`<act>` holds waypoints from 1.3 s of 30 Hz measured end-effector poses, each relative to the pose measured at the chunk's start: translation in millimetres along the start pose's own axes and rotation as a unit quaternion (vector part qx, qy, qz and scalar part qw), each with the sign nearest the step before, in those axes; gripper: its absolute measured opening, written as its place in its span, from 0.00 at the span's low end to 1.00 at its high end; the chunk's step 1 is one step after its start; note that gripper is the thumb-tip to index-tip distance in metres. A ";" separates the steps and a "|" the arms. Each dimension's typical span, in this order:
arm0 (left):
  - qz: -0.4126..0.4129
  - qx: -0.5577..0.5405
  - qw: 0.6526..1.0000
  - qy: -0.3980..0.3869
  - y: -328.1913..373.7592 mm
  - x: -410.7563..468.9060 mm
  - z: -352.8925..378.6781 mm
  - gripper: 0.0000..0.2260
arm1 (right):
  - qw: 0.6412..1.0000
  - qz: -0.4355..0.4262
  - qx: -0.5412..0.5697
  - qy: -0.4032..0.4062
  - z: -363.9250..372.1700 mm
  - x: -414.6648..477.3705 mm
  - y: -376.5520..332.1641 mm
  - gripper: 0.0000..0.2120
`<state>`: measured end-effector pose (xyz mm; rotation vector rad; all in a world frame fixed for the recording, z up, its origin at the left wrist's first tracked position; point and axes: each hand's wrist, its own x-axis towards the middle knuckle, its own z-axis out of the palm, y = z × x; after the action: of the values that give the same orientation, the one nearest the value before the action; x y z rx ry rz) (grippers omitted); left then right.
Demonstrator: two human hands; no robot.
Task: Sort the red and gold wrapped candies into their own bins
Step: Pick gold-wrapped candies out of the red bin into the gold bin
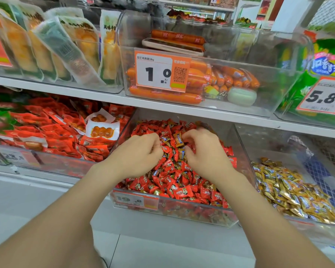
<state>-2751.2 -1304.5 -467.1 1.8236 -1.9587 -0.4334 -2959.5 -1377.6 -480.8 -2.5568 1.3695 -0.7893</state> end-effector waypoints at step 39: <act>0.051 -0.012 0.997 0.064 -11.0 45.2 26.2 0.06 | 0.967 0.028 -0.219 -0.127 16.7 22.9 0.5 0.16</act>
<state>-2757.1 -1352.0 -490.7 1.6846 -1.9396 -0.2990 -2941.1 -1398.4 -486.5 -2.7871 1.6690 -0.1449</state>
